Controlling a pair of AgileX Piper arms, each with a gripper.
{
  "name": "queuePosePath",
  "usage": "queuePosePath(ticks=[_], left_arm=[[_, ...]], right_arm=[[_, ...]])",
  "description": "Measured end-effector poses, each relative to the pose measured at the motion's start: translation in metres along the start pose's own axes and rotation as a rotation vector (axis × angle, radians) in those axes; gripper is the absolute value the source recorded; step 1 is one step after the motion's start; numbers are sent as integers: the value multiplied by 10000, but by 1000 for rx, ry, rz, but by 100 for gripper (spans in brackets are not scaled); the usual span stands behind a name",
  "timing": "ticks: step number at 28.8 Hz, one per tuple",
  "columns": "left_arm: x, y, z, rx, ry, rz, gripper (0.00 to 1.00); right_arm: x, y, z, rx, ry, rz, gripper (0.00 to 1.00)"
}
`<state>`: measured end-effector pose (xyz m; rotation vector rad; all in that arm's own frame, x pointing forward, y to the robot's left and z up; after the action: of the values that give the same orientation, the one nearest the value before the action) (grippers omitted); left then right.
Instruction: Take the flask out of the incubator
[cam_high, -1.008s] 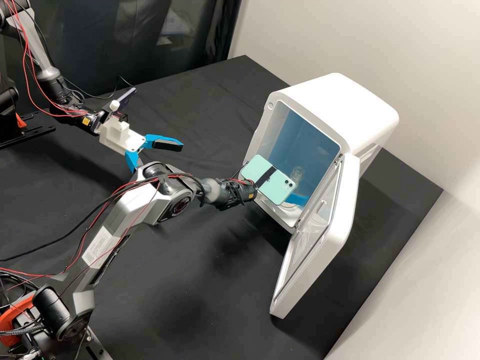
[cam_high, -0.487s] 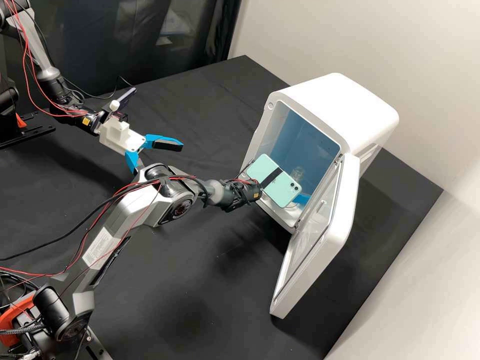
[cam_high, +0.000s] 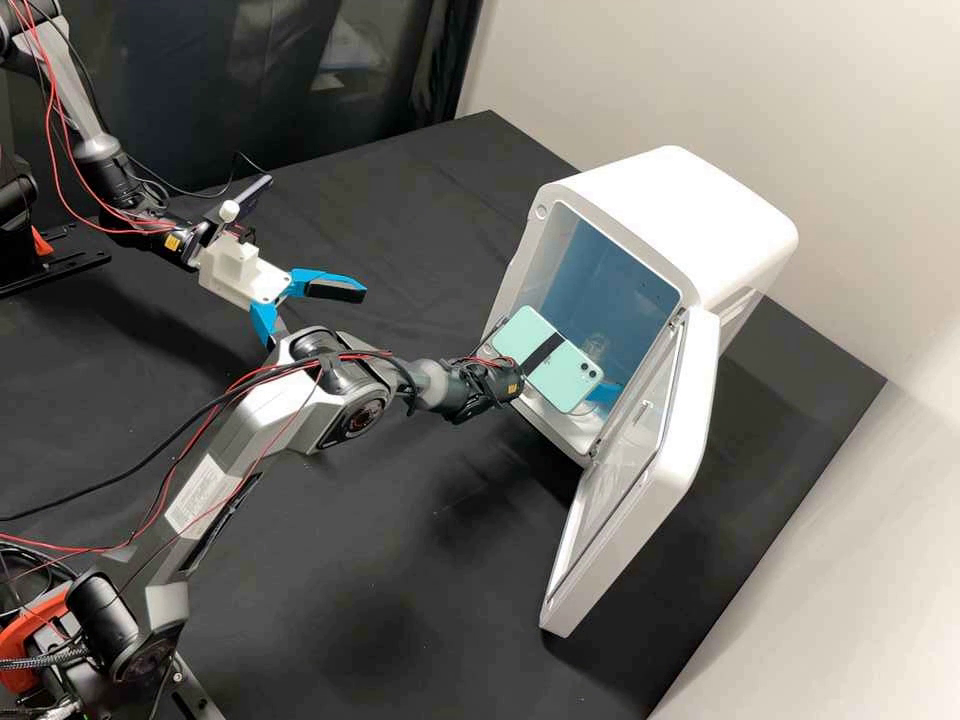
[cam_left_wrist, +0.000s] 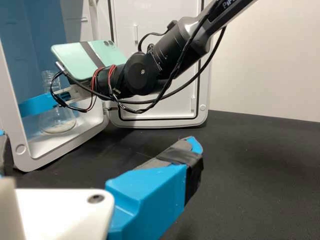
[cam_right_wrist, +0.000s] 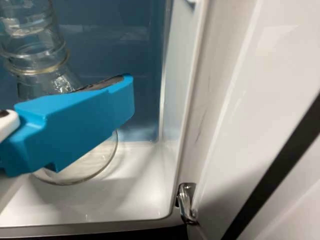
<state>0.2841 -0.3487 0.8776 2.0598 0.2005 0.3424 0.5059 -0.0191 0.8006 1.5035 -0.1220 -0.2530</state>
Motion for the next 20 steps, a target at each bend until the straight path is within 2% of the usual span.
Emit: queuePosePath(ticks=[9,17,20], left_arm=[[1,-4,14,0,-5,-1,100],[1,-5,20,0,-6,-2,100],[1,-5,18,-1,-4,-1,100]], right_arm=[[0,1,-1,0,1,2,0],[41,105,-100,-2,31,35,0],[49,131,-120,5,35,44,0]])
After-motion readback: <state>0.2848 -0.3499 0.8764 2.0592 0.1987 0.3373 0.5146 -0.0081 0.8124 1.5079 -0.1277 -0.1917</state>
